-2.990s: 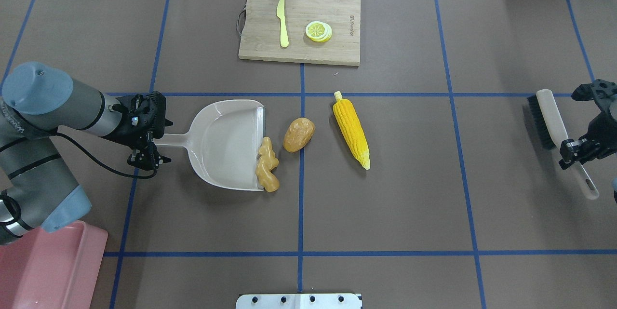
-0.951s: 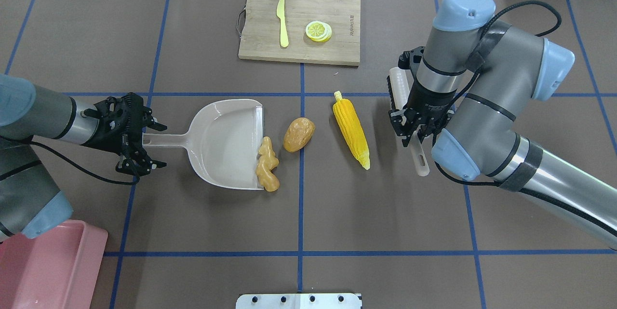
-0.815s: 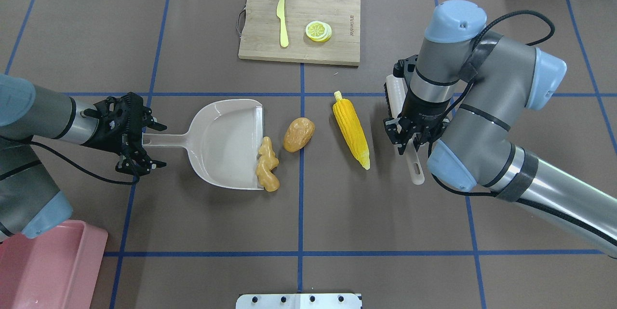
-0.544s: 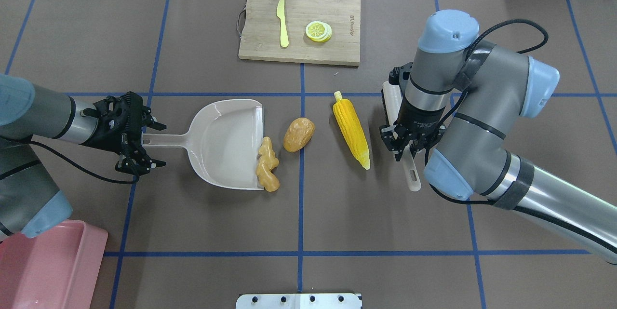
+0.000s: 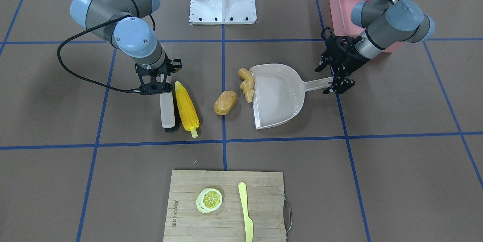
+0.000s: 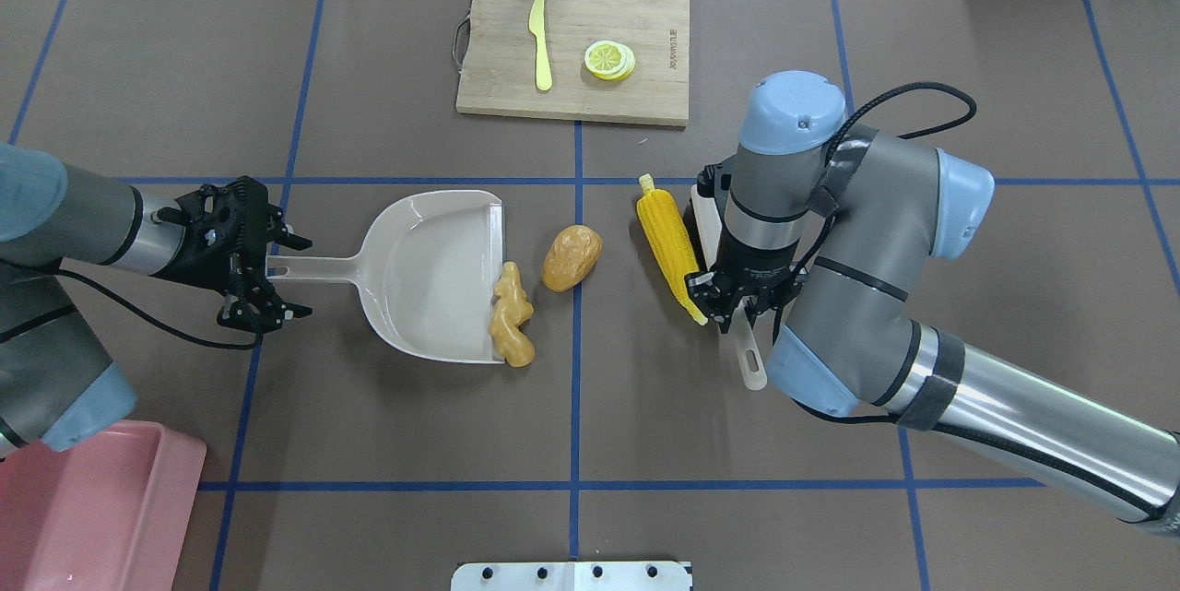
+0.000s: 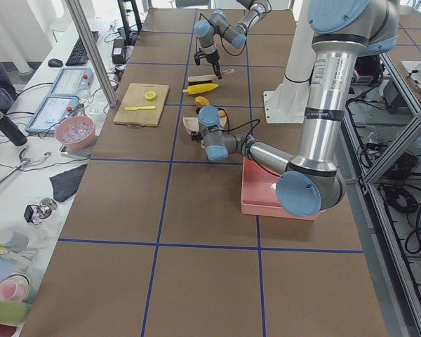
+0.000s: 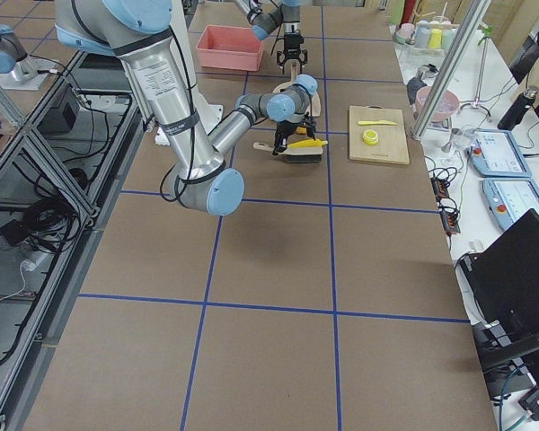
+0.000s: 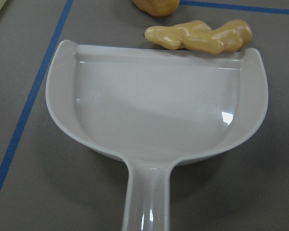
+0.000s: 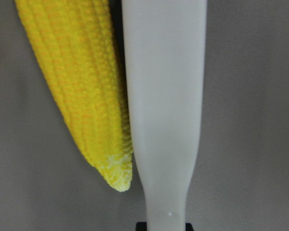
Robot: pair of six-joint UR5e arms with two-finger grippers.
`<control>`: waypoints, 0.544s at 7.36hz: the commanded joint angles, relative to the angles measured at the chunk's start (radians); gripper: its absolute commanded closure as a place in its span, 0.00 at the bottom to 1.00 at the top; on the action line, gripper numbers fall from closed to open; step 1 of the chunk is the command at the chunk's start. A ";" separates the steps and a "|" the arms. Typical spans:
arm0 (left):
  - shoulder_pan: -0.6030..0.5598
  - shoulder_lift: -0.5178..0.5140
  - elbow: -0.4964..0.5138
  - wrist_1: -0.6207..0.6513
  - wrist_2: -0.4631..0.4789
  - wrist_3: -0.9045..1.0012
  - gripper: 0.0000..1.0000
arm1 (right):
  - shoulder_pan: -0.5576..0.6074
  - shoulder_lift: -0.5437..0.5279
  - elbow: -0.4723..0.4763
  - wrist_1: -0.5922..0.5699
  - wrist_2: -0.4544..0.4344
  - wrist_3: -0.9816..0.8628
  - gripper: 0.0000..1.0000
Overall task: Sweep and dump trash into bin
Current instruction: 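Sweep the corn and potato toward the dustpan with the right gripper's brush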
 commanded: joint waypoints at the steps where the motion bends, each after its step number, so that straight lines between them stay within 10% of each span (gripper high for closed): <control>1: -0.001 0.001 0.010 -0.010 -0.001 -0.006 0.11 | -0.003 0.046 -0.038 0.018 0.000 0.008 1.00; 4: 0.000 -0.007 0.030 -0.022 -0.001 -0.007 0.11 | -0.025 0.074 -0.072 0.102 -0.002 0.074 1.00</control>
